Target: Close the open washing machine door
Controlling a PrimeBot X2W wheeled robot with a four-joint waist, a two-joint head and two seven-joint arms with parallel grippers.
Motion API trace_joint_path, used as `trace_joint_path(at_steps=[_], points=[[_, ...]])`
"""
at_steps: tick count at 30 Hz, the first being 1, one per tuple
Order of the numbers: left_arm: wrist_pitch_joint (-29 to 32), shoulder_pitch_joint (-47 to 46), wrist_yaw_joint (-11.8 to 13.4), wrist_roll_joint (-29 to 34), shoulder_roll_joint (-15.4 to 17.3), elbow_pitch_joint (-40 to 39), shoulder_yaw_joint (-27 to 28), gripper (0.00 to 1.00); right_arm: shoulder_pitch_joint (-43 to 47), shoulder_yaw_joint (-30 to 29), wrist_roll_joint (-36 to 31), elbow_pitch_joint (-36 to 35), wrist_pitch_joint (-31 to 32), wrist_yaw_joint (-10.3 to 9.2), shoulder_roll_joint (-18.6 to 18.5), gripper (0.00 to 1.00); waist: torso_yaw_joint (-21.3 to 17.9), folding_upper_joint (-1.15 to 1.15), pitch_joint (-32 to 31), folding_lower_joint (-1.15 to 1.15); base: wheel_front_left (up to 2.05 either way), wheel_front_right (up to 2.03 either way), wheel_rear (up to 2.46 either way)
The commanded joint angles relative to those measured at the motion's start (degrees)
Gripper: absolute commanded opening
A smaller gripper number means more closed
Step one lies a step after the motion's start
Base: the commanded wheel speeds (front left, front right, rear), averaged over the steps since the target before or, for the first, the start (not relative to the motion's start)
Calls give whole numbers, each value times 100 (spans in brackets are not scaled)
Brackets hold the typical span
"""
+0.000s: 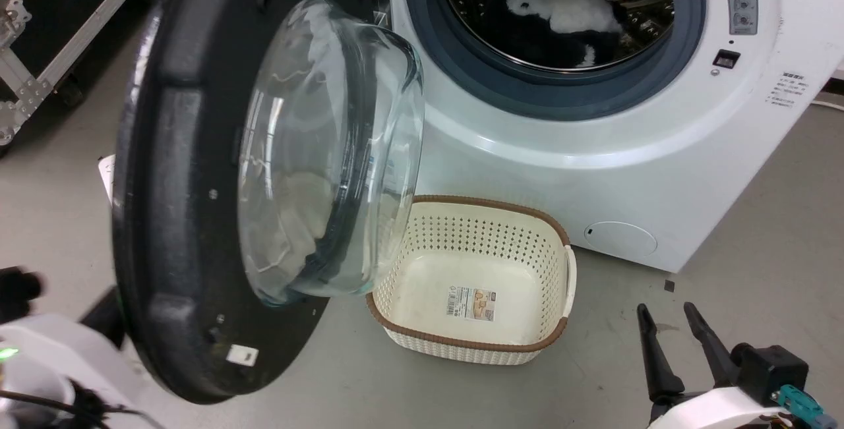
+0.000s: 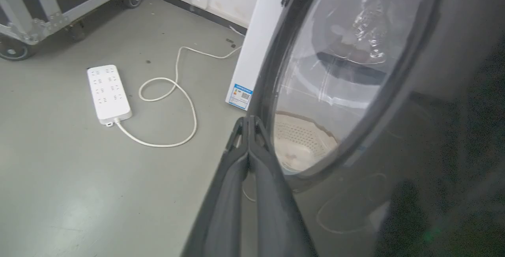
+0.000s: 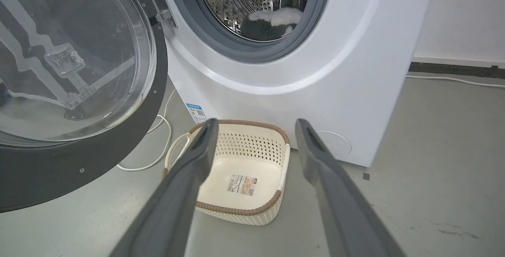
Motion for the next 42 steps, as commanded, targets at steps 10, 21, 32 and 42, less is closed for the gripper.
trace_joint_path(at_steps=[10, 21, 32, 42], points=[[108, -406, -88, -808, 359, -813, -1509, 0, -190, -70, 199, 125, -162, 4, -3, 100, -301, 0, 152, 0, 0, 0, 0], [-22, -1672, -157, -1307, 361, -834, -3258, 0, -369, 19, 457, 158, -294, 4, -3, 100, -1114, 0, 466, 0, 0, 0, 0], [-629, -3443, -226, -1371, 292, 374, -4470, 0, -808, 392, 844, 17, -426, 5, -4, 100, -2201, 0, 1065, 0, 0, 0, 0], [-1330, -4858, -169, -679, -262, 2389, -4580, 0, -817, 541, 1037, -103, -426, 5, -4, 100, -2712, 0, 1376, 0, 0, 0, 0]])
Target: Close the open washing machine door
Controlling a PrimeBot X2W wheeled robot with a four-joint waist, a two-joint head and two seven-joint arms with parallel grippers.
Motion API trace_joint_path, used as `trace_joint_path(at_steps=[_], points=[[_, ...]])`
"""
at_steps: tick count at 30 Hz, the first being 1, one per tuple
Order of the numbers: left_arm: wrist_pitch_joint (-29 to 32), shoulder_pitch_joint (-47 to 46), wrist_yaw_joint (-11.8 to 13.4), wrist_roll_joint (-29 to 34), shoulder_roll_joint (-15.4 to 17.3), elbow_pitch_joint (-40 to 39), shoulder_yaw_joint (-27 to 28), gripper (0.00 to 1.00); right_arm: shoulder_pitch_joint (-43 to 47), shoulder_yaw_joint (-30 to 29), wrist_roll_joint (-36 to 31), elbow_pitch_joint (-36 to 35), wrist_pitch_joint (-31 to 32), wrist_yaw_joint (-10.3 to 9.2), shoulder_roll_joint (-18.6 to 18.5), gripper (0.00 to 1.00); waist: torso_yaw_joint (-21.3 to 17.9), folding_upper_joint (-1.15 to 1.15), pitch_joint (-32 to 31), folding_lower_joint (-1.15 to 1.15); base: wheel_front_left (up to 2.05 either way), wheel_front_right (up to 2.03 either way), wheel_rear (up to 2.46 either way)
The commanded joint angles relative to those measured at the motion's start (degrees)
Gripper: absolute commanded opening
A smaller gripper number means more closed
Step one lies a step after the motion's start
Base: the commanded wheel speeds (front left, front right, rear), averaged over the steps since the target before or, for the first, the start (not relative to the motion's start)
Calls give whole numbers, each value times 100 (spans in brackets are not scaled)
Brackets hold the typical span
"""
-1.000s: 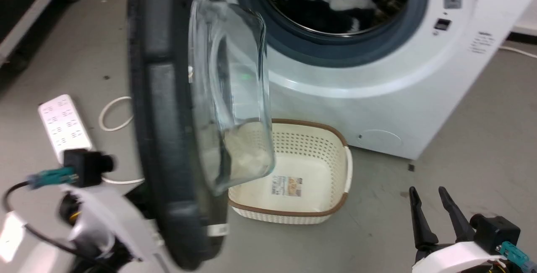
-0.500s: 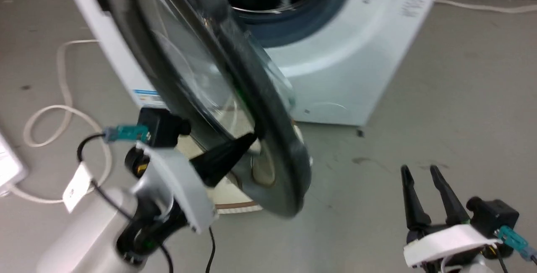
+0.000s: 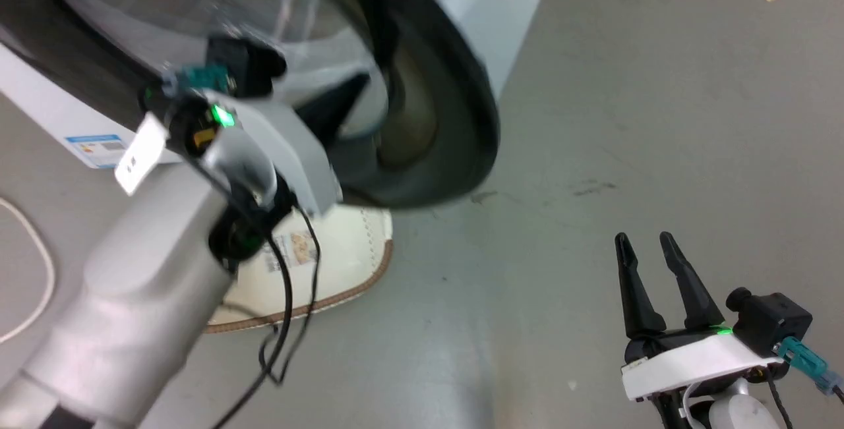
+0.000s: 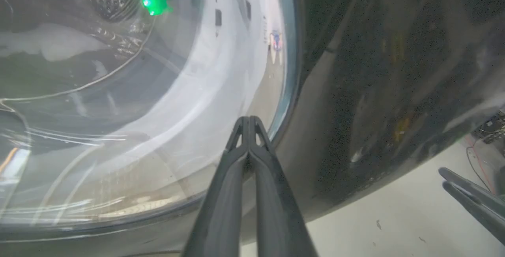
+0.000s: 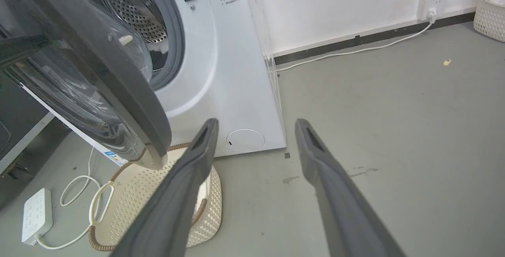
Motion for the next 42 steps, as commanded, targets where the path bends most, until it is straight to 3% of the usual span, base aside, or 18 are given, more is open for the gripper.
trace_joint_path(at_steps=[1, 9, 17, 22, 23, 26, 31, 34, 42], points=[[-144, -254, 63, 121, -70, 195, 34, 0, -34, 9, 43, -37, -26, 5, -1, 100, -123, 0, 132, -1, 0, 0, 0], [-533, -1100, 359, 357, -366, 1171, 240, 0, -72, 75, 90, -113, -26, 5, -1, 100, -227, 0, 313, -1, 0, 0, 0], [-695, -1262, 227, 189, -616, 1444, 290, 0, -58, -57, 4, -24, -26, 5, -1, 100, 50, 0, 36, -1, 0, 0, 0], [-1287, -1057, 158, 74, -708, 1208, 449, 0, 50, -219, -157, 118, -26, 5, -1, 100, 438, 0, -416, -1, 0, 0, 0], [-1814, -888, 252, 119, -645, 1011, 653, 0, 102, -277, -240, 200, -26, 5, -1, 100, 657, 0, -679, -1, 0, 0, 0], [-2078, -651, 433, 363, -479, 772, 877, 0, 162, -307, -293, 275, -26, 5, -1, 100, 842, 0, -909, -1, 0, 0, 0], [-2140, 53, 901, 1269, -104, 25, 1544, 0, 247, -303, -322, 353, -26, 5, -1, 100, 1043, 0, -1143, -1, 0, 0, 0], [-2142, 734, 1047, 1728, 77, -303, 1828, 0, 307, -315, -320, 379, -26, 5, -1, 100, 1130, 0, -1247, -1, 0, 0, 0], [-2143, 2266, 1264, 1949, 190, -831, 2614, 0, 481, -391, -320, 402, -26, 5, -1, 100, 1292, 0, -1413, -1, 0, 0, 0]])
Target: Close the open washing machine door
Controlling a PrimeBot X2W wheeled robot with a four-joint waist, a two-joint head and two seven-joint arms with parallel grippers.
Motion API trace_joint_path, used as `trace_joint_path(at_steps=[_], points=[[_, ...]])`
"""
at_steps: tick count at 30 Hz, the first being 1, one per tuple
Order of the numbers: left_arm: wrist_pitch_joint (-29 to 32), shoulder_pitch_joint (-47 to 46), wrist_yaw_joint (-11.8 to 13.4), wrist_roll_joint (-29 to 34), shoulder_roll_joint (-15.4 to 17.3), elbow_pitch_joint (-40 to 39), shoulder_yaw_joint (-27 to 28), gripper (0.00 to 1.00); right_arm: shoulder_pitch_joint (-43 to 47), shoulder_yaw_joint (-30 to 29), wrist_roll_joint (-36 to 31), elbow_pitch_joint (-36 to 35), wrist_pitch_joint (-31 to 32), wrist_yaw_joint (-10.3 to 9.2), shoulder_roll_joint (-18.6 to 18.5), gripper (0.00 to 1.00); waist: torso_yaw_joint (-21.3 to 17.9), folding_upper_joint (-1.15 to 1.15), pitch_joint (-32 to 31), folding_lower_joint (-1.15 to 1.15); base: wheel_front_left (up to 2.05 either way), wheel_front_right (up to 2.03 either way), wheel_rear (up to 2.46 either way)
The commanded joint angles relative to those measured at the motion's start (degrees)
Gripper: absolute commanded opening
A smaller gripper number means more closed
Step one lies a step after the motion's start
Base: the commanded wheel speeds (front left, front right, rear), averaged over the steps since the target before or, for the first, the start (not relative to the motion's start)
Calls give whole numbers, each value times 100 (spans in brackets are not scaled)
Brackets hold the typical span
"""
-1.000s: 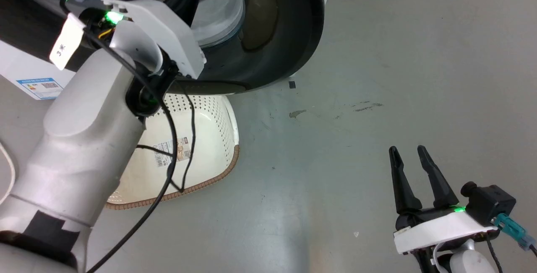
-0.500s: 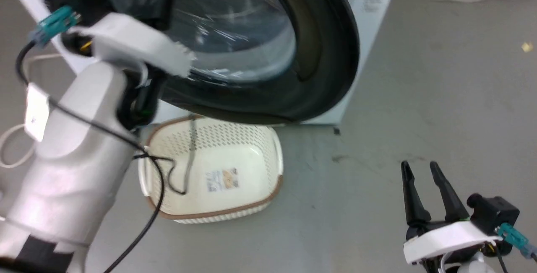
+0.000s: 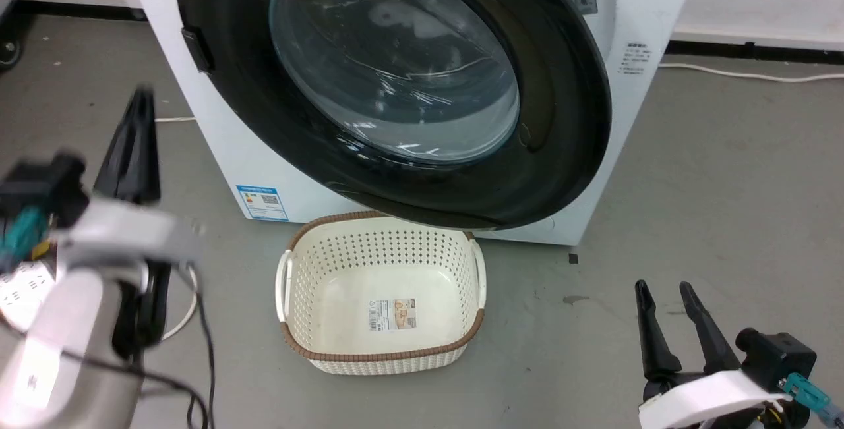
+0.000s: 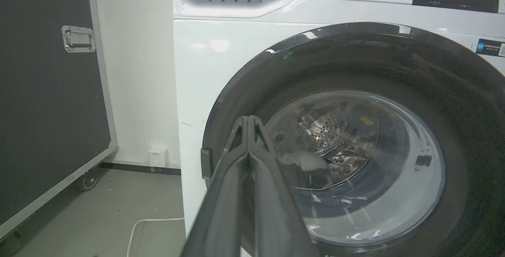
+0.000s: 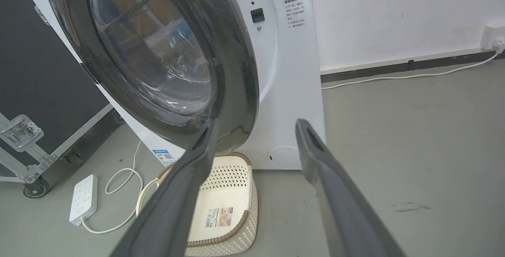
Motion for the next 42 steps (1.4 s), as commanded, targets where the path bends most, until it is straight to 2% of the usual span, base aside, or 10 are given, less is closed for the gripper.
trace_joint_path(at_steps=[1, 9, 18, 19, 20, 21, 32, 33, 34, 42], points=[[-24, 393, 29, -24, -45, -118, 161, 0, 90, -13, -30, 10, -26, 5, -3, 100, 37, 0, -39, 1, 0, 0, 0], [5, 1707, 70, -175, -160, -250, 312, 0, 191, -9, -9, -37, -26, 5, -3, 100, 30, 0, -82, 1, 0, 0, 0], [148, 2410, 156, -363, -183, -355, 296, 0, 272, -30, -32, -42, -26, 5, -3, 100, -32, 0, -152, 1, 0, 0, 0], [147, 2448, 169, -370, -183, -384, 300, 7, 286, -36, -27, -39, -26, 5, -3, 100, -33, 0, -162, 1, 0, 0, 0], [139, 2475, 184, -374, -190, -426, 310, 65, 297, -37, -24, -36, -26, 5, -3, 100, -36, 0, -163, 1, 0, 0, 0], [131, 2498, 191, -374, -195, -469, 313, 100, 304, -35, -24, -32, -26, 5, -3, 100, -39, 0, -165, 1, 0, 0, 0], [14, 2586, 267, -223, -272, -793, 463, 100, 315, 9, -131, -44, -26, 5, -3, 100, -33, 0, -147, 1, 0, 0, 0], [10, 2593, 267, -215, -280, -805, 477, 100, 310, 11, -136, -43, -26, 5, -3, 11, -26, 0, -147, 1, 0, 0, 0], [5, 2599, 269, -209, -292, -817, 493, 100, 302, 24, -157, -47, -26, 5, -3, 0, -17, 0, -144, 1, 0, 0, 0], [-16, 2517, 199, -96, -367, -903, 552, 100, -376, 272, -654, 191, -25, 5, -3, 0, 136, 0, 56, 1, 0, 0, 0]])
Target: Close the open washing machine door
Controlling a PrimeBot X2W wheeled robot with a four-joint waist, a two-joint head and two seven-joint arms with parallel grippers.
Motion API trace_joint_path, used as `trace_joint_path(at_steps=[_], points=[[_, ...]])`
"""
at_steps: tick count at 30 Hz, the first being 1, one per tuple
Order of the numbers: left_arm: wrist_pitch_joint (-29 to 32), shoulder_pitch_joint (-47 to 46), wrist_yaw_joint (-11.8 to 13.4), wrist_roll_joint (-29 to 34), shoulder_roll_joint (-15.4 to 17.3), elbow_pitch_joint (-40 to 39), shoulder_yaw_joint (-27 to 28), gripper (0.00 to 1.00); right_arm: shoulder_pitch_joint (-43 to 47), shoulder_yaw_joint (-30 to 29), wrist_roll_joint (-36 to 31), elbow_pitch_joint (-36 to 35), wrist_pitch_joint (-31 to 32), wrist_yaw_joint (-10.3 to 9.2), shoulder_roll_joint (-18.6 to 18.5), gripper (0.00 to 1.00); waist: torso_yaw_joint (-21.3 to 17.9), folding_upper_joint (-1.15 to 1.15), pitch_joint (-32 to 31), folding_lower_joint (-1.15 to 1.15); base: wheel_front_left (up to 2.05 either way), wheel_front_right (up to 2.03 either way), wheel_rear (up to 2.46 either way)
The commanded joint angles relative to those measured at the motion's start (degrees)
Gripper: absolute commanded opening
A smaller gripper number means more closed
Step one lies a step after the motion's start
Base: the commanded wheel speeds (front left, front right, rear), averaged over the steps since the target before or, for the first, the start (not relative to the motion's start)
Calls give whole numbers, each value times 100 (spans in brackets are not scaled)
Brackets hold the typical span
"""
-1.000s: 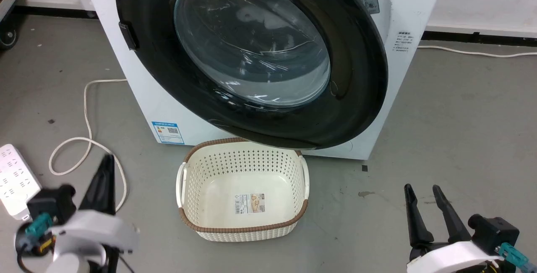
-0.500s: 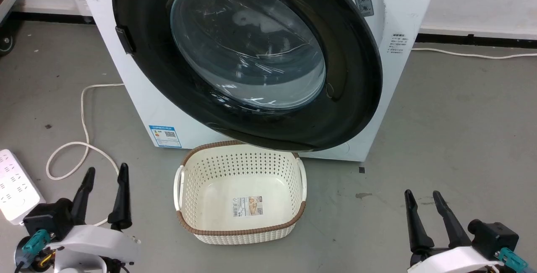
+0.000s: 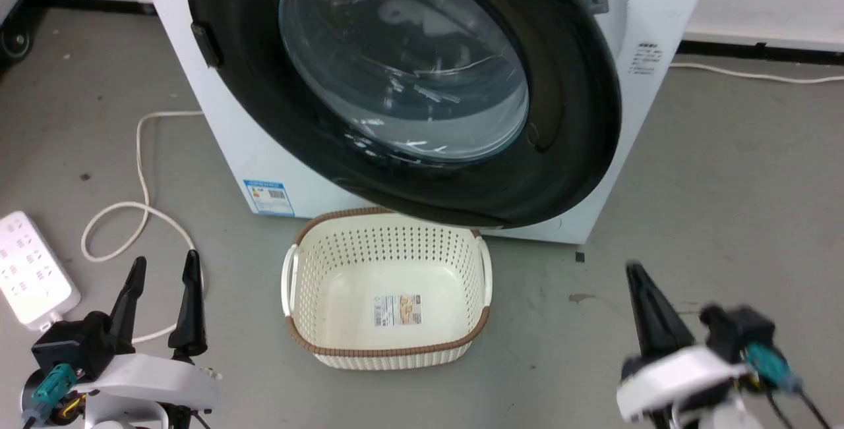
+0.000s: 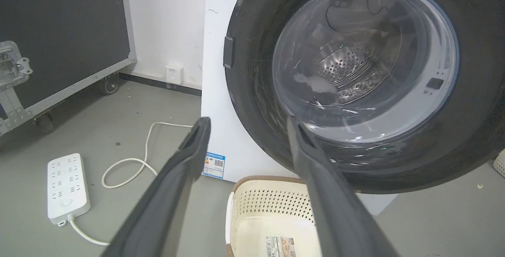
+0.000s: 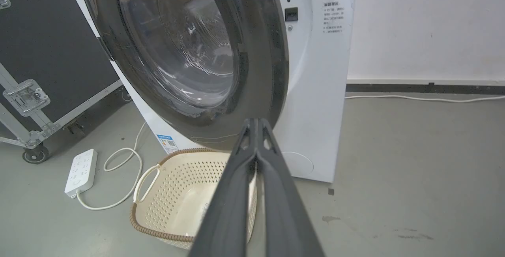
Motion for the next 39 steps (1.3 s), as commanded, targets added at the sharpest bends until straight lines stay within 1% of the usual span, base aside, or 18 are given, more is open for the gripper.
trace_joint_path(at_steps=[1, 4, 5, 10, 15, 21, 28, 33, 39], points=[[-30, -51, -29, 51, -33, -28, 22, 100, -287, 21, -93, 112, -16, 5, -3, 0, 48, 0, 94, -1, 0, 0, 0], [-33, -181, -88, 89, -67, -60, 41, 100, -830, -20, -259, 443, 31, 5, -3, 0, 123, 0, 242, -1, 0, 0, 0], [-36, -385, -189, 141, -163, -119, 106, 100, -1746, -119, -480, 1130, 62, 5, -3, 0, 245, 0, 488, -1, 0, 0, 0], [-37, -557, -299, 201, -265, -214, 266, 100, -2508, -445, -563, 1774, 20, 5, -3, 0, 352, 0, 782, -1, 0, 0, 0], [-37, -714, -450, 278, -382, -255, 427, 100, -3056, -798, -650, 2257, -16, 5, -3, 0, 437, 0, 1042, -1, 0, 0, 0], [-37, -863, -647, 373, -521, -285, 604, 100, -3494, -1270, -857, 2342, -23, 5, -3, 0, 525, 0, 1331, -1, 0, 0, 0], [-38, -1023, -889, 476, -675, -330, 770, 100, -4016, -1818, -1267, 2346, -24, 5, -3, 0, 651, 0, 1705, -1, 0, 0, 0], [-38, -1132, -1041, 546, -767, -343, 917, 100, -4437, -2109, -1531, 2362, -24, 5, -3, 0, 727, 0, 1938, -1, 0, 0, 0], [-38, -1201, -1176, 637, -862, -303, 1051, 100, -4733, -2347, -1714, 2294, -24, 5, -3, 0, 780, 0, 2071, -1, 0, 0, 0]])
